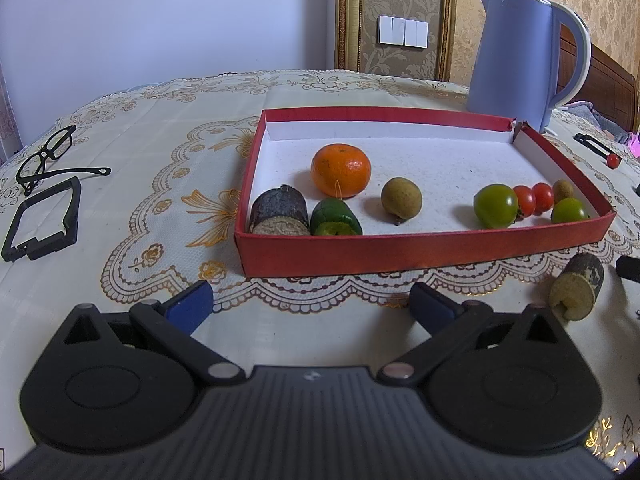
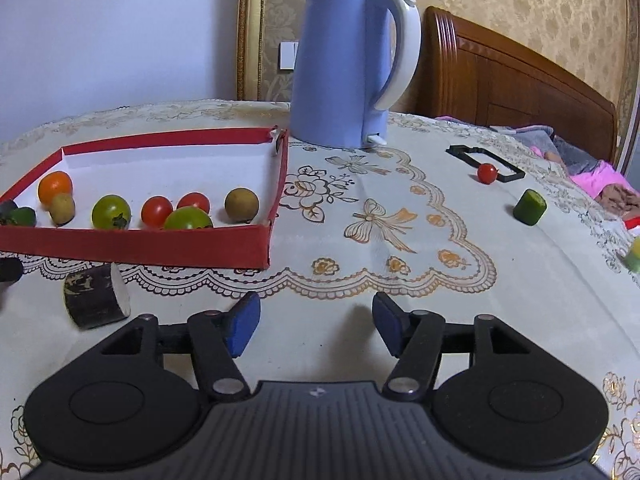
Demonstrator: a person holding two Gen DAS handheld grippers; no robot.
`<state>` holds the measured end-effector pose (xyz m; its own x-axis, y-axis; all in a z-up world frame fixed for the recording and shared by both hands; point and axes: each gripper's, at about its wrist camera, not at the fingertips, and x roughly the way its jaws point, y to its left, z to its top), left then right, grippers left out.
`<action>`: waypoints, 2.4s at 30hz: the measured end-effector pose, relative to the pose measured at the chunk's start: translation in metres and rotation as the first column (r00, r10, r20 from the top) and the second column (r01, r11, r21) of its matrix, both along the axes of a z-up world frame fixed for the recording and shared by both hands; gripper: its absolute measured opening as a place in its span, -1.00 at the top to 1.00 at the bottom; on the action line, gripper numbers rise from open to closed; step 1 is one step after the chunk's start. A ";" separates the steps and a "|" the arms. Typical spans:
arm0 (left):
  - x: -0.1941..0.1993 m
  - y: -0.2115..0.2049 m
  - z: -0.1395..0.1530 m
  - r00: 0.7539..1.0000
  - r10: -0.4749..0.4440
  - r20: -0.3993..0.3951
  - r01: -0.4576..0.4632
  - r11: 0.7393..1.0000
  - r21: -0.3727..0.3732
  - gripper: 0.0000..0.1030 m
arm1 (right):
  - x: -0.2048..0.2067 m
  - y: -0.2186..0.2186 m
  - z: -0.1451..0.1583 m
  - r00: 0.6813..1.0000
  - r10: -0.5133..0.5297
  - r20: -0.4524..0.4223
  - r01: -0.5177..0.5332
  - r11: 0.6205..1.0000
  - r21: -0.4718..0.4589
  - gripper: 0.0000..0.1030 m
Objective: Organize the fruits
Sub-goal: 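Reach the left gripper to the dark cylindrical piece and grasp it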
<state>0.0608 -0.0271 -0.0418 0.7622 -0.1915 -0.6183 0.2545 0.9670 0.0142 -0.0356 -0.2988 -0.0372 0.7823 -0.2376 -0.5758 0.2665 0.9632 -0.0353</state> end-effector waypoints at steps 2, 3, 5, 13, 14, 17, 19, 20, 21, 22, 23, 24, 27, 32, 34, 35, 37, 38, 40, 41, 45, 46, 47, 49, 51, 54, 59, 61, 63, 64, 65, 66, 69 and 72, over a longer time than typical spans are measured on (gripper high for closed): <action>0.000 0.000 0.000 1.000 0.000 0.000 0.000 1.000 0.001 -1.00 | 0.001 -0.003 -0.001 1.000 -0.016 -0.005 0.016 1.000 0.012 -0.37; 0.000 0.000 0.000 1.000 0.000 0.001 0.000 1.000 0.002 -1.00 | 0.001 -0.004 -0.001 1.000 -0.020 -0.005 0.020 1.000 0.019 -0.39; -0.002 -0.001 0.001 1.000 -0.001 0.000 0.001 1.000 0.012 -1.00 | 0.001 -0.008 -0.001 1.000 -0.024 -0.006 0.024 0.999 0.038 -0.41; -0.048 -0.034 0.029 0.993 -0.097 0.065 0.100 0.994 -0.035 -1.00 | 0.000 -0.013 -0.002 0.999 -0.038 -0.010 0.039 0.997 0.064 -0.54; -0.052 -0.042 0.031 0.992 -0.108 0.064 0.110 0.993 -0.034 -1.00 | 0.000 -0.013 -0.002 0.999 -0.038 -0.009 0.038 0.997 0.067 -0.55; -0.065 -0.065 0.034 0.988 -0.136 0.073 0.141 0.988 -0.063 -1.00 | 0.000 -0.013 -0.002 0.999 -0.040 -0.011 0.041 0.997 0.067 -0.58; -0.070 -0.077 0.033 0.988 -0.134 0.075 0.138 0.989 -0.060 -1.00 | 0.000 -0.014 -0.002 0.999 -0.038 -0.011 0.039 0.997 0.071 -0.60; -0.071 -0.084 0.032 0.988 -0.135 0.073 0.139 0.989 -0.054 -1.00 | 0.000 -0.013 -0.002 0.999 -0.039 -0.012 0.039 0.997 0.070 -0.60; -0.071 -0.088 0.030 0.988 -0.137 0.068 0.140 0.989 -0.050 -1.00 | 0.001 -0.014 -0.002 0.999 -0.039 -0.011 0.039 0.997 0.071 -0.60; -0.072 -0.093 0.028 0.988 -0.141 0.062 0.144 0.989 -0.046 -1.00 | 0.001 -0.014 -0.002 0.999 -0.038 -0.011 0.039 0.997 0.071 -0.60; -0.072 -0.097 0.025 0.988 -0.141 0.059 0.144 0.989 -0.044 -1.00 | 0.001 -0.014 -0.002 0.999 -0.038 -0.011 0.039 0.997 0.071 -0.60; -0.071 -0.101 0.024 0.988 -0.141 0.060 0.144 0.989 -0.039 -1.00 | 0.001 -0.013 -0.002 0.999 -0.038 -0.011 0.039 0.997 0.071 -0.60; -0.065 -0.113 0.017 0.985 -0.160 0.060 0.160 0.987 0.009 -1.00 | 0.000 -0.013 -0.002 0.999 -0.039 -0.011 0.039 0.997 0.071 -0.60; -0.056 -0.120 0.005 0.986 -0.160 0.054 0.158 0.987 0.040 -0.98 | 0.000 -0.013 -0.002 0.999 -0.039 -0.012 0.039 0.997 0.071 -0.61; -0.054 -0.120 0.001 0.986 -0.163 0.042 0.162 0.986 0.031 -0.91 | 0.000 -0.013 -0.002 0.999 -0.039 -0.012 0.039 0.997 0.072 -0.61; -0.053 -0.119 0.000 0.985 -0.170 0.034 0.169 0.985 0.024 -0.88 | 0.000 -0.013 -0.002 0.999 -0.039 -0.012 0.039 0.997 0.072 -0.61; -0.052 -0.119 -0.002 0.985 -0.171 0.025 0.171 0.985 0.021 -0.85 | 0.000 -0.013 -0.002 0.999 -0.039 -0.012 0.039 0.997 0.072 -0.61; -0.051 -0.119 -0.002 0.985 -0.171 0.023 0.171 0.985 0.017 -0.85 | 0.000 -0.013 -0.002 0.999 -0.039 -0.012 0.039 0.997 0.072 -0.61; -0.050 -0.118 -0.002 0.985 -0.171 0.017 0.171 0.985 0.007 -0.84 | 0.001 -0.014 -0.002 0.999 -0.038 -0.012 0.039 0.997 0.072 -0.61; -0.050 -0.117 -0.002 0.985 -0.171 0.015 0.171 0.985 0.003 -0.84 | 0.000 -0.013 -0.002 0.999 -0.039 -0.012 0.039 0.997 0.072 -0.61; -0.052 -0.117 -0.001 0.983 -0.181 0.018 0.181 0.984 0.000 -0.96 | 0.000 -0.013 -0.002 0.999 -0.038 -0.012 0.039 0.997 0.072 -0.61; -0.052 -0.118 -0.001 0.983 -0.182 0.021 0.182 0.983 0.001 -1.00 | 0.001 -0.013 -0.002 0.999 -0.038 -0.012 0.039 0.997 0.072 -0.61; -0.053 -0.118 0.000 0.982 -0.185 0.027 0.185 0.983 0.002 -1.00 | 0.001 -0.013 -0.002 0.999 -0.038 -0.012 0.039 0.997 0.072 -0.61; -0.056 -0.120 0.001 0.980 -0.197 0.038 0.197 0.980 0.010 -1.00 | 0.001 -0.013 -0.002 0.999 -0.038 -0.012 0.039 0.997 0.072 -0.62; -0.056 -0.123 0.000 0.978 -0.206 0.041 0.204 0.978 0.029 -1.00 | 0.001 -0.014 -0.002 0.999 -0.038 -0.012 0.039 0.997 0.072 -0.62; -0.054 -0.124 -0.001 0.975 -0.221 0.020 0.221 0.975 0.021 -1.00 | 0.001 -0.014 -0.002 0.999 -0.038 -0.012 0.039 0.997 0.073 -0.62; -0.058 -0.125 0.002 0.971 -0.230 0.060 0.229 0.973 0.022 -0.80 | 0.001 -0.014 -0.002 0.999 -0.038 -0.012 0.039 0.997 0.073 -0.62; -0.055 -0.126 0.000 0.970 -0.239 0.038 0.238 0.971 0.028 -0.63 | 0.000 -0.014 -0.002 0.999 -0.038 -0.012 0.039 0.997 0.073 -0.62; -0.053 -0.123 0.001 0.970 -0.240 0.029 0.240 0.971 -0.005 -0.47 | 0.001 -0.014 -0.002 0.999 -0.038 -0.012 0.039 0.997 0.074 -0.63; -0.053 -0.122 0.001 0.971 -0.237 0.032 0.237 0.971 -0.007 -0.41 | 0.001 -0.014 -0.002 0.999 -0.038 -0.012 0.038 0.996 0.074 -0.63; -0.054 -0.122 0.001 0.970 -0.241 0.038 0.242 0.970 -0.006 -0.36 | 0.001 -0.013 -0.002 0.999 -0.037 -0.012 0.038 0.997 0.075 -0.63; -0.055 -0.122 0.001 0.967 -0.253 0.040 0.254 0.967 -0.009 -0.20 | 0.001 -0.013 -0.003 0.999 -0.036 -0.012 0.037 0.997 0.075 -0.63; -0.060 -0.125 0.002 0.957 -0.283 0.059 0.283 0.959 0.000 0.25 | 0.001 -0.013 -0.003 0.999 -0.037 -0.012 0.037 0.997 0.075 -0.64; -0.060 -0.124 0.002 0.959 -0.279 0.057 0.279 0.960 -0.007 0.25 | 0.001 -0.014 -0.003 0.999 -0.037 -0.012 0.037 0.996 0.075 -0.64</action>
<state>0.0006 -0.1514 -0.0394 0.7097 -0.4105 -0.5725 0.5135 0.8578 0.0214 -0.0347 -0.3123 -0.0399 0.7676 -0.2221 -0.6012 0.3020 0.9527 0.0336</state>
